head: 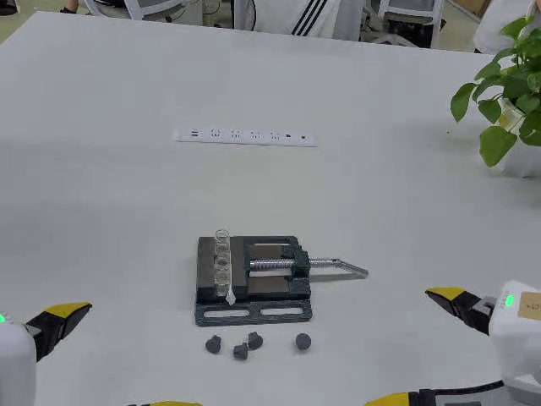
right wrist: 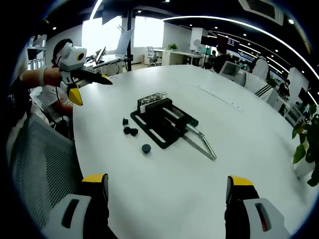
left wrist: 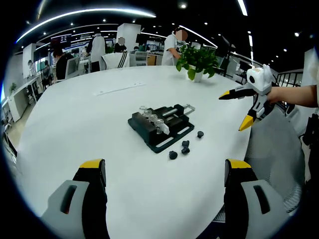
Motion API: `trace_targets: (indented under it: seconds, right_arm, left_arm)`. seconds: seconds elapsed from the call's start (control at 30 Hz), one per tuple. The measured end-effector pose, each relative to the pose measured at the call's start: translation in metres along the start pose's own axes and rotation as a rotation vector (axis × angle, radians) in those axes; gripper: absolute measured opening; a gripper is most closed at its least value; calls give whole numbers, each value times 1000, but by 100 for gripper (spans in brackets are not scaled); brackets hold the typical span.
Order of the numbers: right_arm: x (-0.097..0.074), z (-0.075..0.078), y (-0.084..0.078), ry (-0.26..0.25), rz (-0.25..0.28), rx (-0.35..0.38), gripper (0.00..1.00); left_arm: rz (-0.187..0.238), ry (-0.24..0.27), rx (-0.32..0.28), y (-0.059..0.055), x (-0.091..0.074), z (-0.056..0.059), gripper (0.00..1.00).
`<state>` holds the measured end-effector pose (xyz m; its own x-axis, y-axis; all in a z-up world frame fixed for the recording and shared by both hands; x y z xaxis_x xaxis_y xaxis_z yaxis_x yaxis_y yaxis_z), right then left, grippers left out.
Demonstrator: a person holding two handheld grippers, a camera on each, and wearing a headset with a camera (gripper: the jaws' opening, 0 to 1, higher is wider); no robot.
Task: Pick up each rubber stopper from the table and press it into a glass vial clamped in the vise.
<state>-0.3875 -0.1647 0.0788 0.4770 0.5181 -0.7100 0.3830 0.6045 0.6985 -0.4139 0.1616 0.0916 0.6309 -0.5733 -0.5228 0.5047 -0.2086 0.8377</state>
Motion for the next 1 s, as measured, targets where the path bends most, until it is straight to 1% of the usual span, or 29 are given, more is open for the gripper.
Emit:
trace_targets:
  seconds: [0.27, 0.43, 0.6, 0.77, 0.83, 0.93, 1.0]
  right_arm:
    - [5, 0, -3, 18, -24, -16, 97]
    - [8, -3, 0, 37, -29, -29, 96]
    - [12, -4, 4, 51, -29, -43, 95]
    - [16, -5, 13, 84, -36, -84, 94]
    - [17, -6, 18, 110, -43, -120, 94]
    - [19, -4, 28, 129, -50, -163, 93]
    - [21, -4, 35, 161, -52, -191, 92]
  left_arm:
    - [-5, -11, 5, -2, 2, -1, 99]
    - [-8, -17, 4, -3, 4, 1, 98]
    - [-14, -28, 12, -3, 6, 5, 98]
    - [-16, -36, 21, -3, 7, 8, 98]
    - [-17, -38, 25, -3, 8, 8, 98]
    - [-21, -35, 34, -3, 7, 8, 98]
    - [-19, -37, 31, -4, 7, 8, 98]
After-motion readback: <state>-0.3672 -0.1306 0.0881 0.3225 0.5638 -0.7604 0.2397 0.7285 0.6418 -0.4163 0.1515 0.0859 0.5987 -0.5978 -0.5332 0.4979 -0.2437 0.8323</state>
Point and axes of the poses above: the centre of the closed fingertips' face, and the gripper's own axes: x roughly forward along the fingers, z roughly to its right, y roughly out of its top, the point moved 7 cm from there along -x, roughly backward along the fingers, and after that the axes turned 1 degree about -x, right-handed, at the moved point
